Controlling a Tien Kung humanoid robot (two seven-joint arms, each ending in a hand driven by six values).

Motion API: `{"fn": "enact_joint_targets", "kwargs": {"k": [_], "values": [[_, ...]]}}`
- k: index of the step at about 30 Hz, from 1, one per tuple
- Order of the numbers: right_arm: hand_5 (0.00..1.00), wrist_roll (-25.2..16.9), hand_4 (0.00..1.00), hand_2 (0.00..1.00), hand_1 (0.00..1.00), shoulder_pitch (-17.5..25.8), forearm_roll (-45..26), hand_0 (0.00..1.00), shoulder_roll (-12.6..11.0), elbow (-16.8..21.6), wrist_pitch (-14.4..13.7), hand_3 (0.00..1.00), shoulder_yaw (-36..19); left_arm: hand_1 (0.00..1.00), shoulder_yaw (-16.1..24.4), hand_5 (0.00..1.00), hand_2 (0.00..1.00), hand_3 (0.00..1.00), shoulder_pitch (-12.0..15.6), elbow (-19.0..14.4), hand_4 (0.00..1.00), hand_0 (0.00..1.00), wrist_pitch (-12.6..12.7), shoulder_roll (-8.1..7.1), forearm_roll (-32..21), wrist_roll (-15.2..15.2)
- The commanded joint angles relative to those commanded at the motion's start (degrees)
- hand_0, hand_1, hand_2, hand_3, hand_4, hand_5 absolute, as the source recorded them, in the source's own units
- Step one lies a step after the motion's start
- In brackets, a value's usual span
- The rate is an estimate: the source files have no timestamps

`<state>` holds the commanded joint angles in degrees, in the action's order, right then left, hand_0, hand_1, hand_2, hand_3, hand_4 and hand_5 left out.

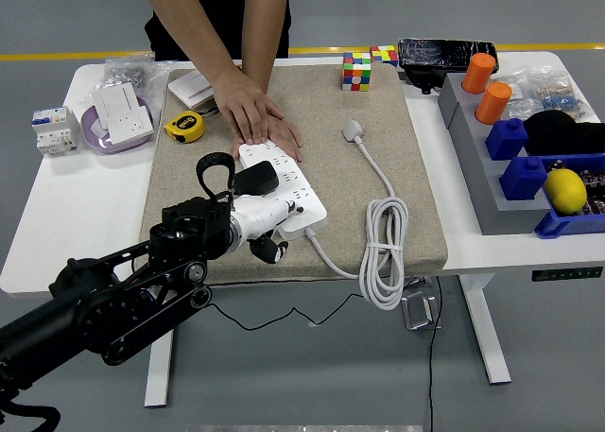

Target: Pick up the plug,place it near the board,insert it into the board,press the button

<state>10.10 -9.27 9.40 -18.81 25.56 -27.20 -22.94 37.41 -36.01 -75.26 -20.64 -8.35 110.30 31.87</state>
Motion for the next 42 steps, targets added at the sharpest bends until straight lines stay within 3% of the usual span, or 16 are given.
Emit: {"fn": "enact_joint_targets", "kwargs": {"k": [15,25,27,32,33,38,39,42], "values": [[0.997,-0.03,0.998,0.887,0.955,0.19,-0.09,0.998,-0.01,0.01,-0.02,0.92,0.18,0.066,-2.8,0.147,0.173,0.945,-0.2,0.48,0.463,0.124,-1.1,-0.55,-0.36,-0.5],[0.997,0.0,0.998,0.887,0.955,0.13,0.0,0.998,0.05,0.02,-0.02,0.92,0.06,0.066,0.19,0.148,0.172,0.945,0.56,-0.6,0.462,0.124,-0.31,-0.61,1.89,-0.71],[0.997,0.01,0.998,0.887,0.955,0.12,0.02,0.998,0.1,0.0,-0.03,0.92,0.02,0.081,1.12,0.14,0.191,0.915,1.07,-1.56,0.46,0.133,0.64,-0.89,2.73,-0.79],[0.997,0.04,0.998,0.887,0.955,0.23,0.19,0.998,0.32,-0.02,-0.02,0.92,-0.44,0.081,6.28,0.14,0.191,0.915,5.65,-8.92,0.46,0.133,9.59,-2.96,6.97,-2.96],[0.997,0.04,0.998,0.887,0.955,0.3,0.2,0.998,0.36,-0.03,-0.02,0.919,-0.55,0.343,7.74,0.11,0.436,0.658,6.77,-10.63,0.498,0.253,11.25,-3.2,7.05,-3.68],[0.997,0.06,0.998,0.887,0.955,0.5,0.16,0.998,0.53,-0.09,0.03,0.919,-0.92,0.343,15.83,0.11,0.436,0.658,11.96,-17.45,0.498,0.253,14.34,-3.16,1.23,-10.43],[0.997,0.06,0.998,0.887,0.955,0.49,0.16,0.998,0.57,-0.11,0.04,0.92,-1.0,0.783,17.87,0.439,0.758,0.798,13.34,-18.94,0.959,0.797,15.22,-2.96,-1.38,-12.51],[0.997,0.04,0.998,0.887,0.955,0.46,0.41,0.998,0.65,-0.05,0.05,0.92,-1.44,0.783,22.5,0.439,0.758,0.798,16.44,-21.58,0.959,0.797,17.95,-2.0,-8.39,-17.56]]}}
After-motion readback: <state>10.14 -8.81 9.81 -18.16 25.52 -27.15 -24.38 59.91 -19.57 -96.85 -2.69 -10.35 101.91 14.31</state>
